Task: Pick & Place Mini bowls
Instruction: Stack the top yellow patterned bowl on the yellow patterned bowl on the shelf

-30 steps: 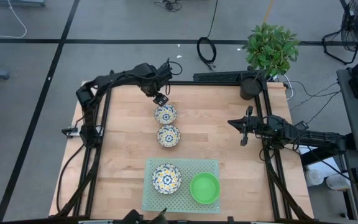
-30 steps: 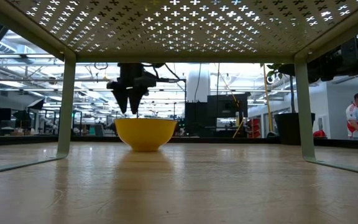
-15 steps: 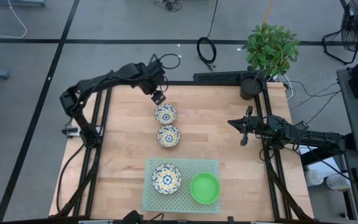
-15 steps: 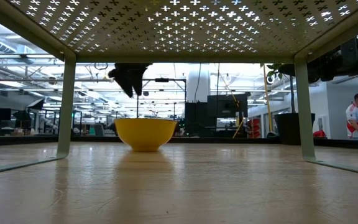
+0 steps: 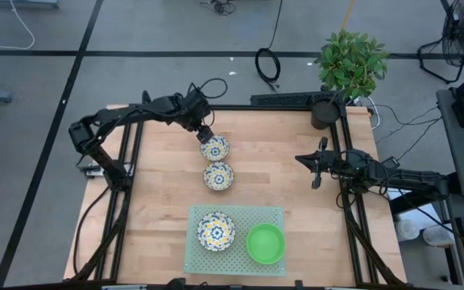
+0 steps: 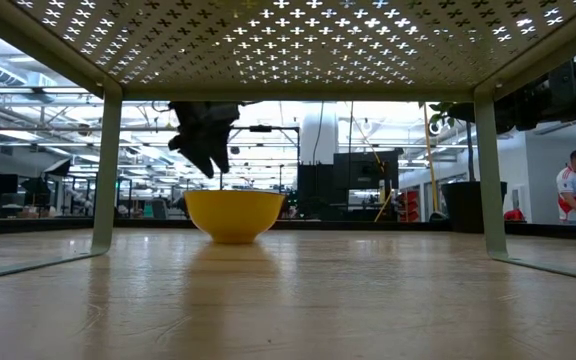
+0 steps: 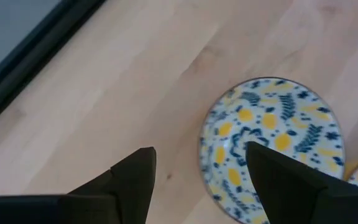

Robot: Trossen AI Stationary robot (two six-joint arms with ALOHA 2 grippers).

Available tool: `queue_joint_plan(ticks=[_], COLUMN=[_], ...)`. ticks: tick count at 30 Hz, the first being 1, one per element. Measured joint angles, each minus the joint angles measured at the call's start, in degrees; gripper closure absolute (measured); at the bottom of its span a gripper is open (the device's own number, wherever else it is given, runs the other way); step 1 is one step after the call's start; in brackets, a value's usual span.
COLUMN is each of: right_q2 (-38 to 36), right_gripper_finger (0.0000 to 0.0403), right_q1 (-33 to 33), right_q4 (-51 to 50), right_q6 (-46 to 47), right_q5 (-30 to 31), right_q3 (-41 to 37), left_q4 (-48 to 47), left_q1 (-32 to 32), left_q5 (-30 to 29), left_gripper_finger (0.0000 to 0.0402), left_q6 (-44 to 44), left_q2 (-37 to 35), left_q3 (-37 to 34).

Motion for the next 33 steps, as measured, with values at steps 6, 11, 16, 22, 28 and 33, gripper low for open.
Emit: queue_joint_plan(ticks=[6, 11, 16, 22, 28, 33], right_q2=[0.00, 0.00, 0.00, 0.00, 0.00, 0.00], right_gripper_finger=[0.0403, 0.0403, 0.0403, 0.0403, 0.0403, 0.0403], right_q1=[0.00, -0.01, 0.01, 0.01, 0.01, 0.01], right_q4=[0.00, 0.00, 0.00, 0.00, 0.00, 0.00], right_q6=[0.00, 0.00, 0.00, 0.00, 0.00, 0.00], right_q5=[0.00, 0.00, 0.00, 0.00, 0.00, 0.00], right_q3=[0.00, 0.00, 0.00, 0.00, -0.02, -0.02], left_q4=[-0.16, -0.12, -0.08, 0.25, 0.65, -1.25], left_q1=[-1.61, -1.09, 0.09, -0.08, -1.02, -1.61], left_q5=[0.14, 0.17, 0.79, 2.62, 3.47, 3.41], left_gripper_finger=[0.0149, 0.0149, 0.0149, 0.0149, 0.0149, 0.0149], left_q6=[5.27, 7.96, 8.84, 8.05, 7.82, 6.79], left_q2=[-0.05, -0.07, 0.97, 1.75, 2.40, 2.36], left_q3=[0.00, 0.02, 0.02, 0.02, 0.02, 0.02])
